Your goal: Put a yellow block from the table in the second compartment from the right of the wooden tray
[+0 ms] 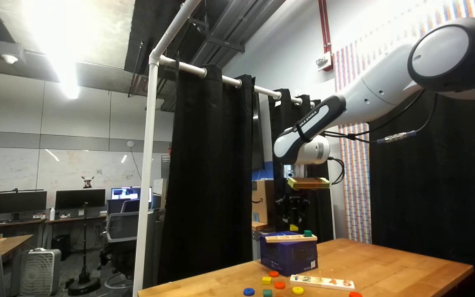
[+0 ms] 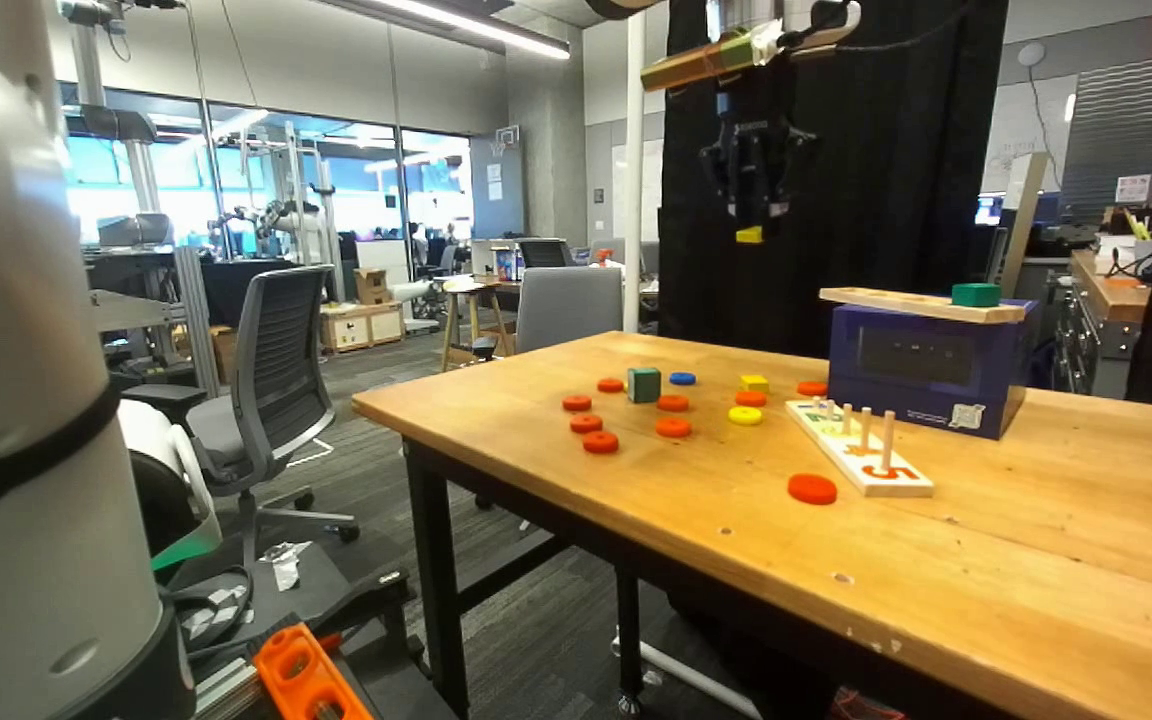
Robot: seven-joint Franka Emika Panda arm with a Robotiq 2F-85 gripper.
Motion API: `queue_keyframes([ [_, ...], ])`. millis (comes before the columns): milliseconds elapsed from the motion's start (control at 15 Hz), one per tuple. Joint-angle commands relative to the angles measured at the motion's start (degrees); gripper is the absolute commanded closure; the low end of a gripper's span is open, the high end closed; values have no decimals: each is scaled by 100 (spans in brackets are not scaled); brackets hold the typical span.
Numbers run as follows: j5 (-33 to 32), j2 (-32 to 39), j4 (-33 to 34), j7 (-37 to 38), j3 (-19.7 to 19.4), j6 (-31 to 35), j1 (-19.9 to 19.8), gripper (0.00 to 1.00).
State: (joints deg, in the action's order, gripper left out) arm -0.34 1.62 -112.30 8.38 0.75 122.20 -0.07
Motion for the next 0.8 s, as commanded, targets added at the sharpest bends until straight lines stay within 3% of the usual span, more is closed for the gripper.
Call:
queue_keyframes([
  [0, 81, 714, 684, 173, -112, -185, -60, 87],
  [400, 97, 1575, 1562, 223, -287, -382, -163, 87],
  [733, 78, 1572, 1890, 270, -294, -570, -132, 86],
])
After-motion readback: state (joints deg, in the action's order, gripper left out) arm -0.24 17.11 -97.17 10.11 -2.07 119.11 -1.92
